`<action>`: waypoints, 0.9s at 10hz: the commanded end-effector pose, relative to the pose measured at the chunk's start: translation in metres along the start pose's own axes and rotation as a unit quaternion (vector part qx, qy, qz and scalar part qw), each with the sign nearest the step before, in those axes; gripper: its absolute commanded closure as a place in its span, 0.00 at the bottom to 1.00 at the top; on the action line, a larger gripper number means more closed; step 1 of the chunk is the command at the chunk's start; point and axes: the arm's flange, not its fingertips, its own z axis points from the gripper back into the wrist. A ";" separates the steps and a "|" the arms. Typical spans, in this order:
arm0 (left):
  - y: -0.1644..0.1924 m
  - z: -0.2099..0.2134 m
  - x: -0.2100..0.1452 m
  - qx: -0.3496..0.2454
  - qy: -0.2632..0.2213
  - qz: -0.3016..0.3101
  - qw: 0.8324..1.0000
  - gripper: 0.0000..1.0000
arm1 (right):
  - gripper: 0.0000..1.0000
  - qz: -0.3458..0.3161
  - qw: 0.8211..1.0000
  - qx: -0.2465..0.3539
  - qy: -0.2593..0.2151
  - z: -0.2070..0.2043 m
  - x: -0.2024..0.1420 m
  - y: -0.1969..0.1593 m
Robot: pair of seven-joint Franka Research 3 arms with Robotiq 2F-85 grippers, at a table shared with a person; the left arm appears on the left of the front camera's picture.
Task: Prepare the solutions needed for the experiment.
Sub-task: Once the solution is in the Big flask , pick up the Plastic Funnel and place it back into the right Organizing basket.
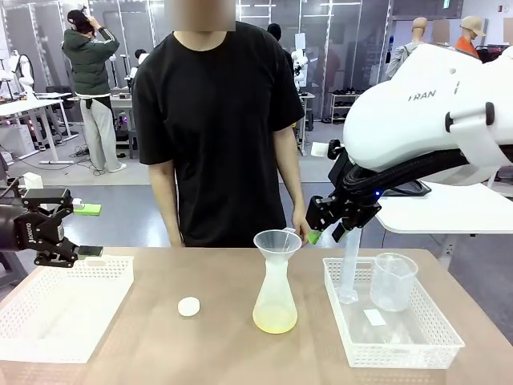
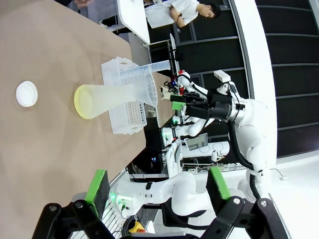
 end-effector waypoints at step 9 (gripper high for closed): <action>-0.003 -0.003 0.000 -0.015 -0.007 0.002 1.000 0.00 | 0.42 -0.047 0.993 -0.022 0.103 -0.023 0.062 0.035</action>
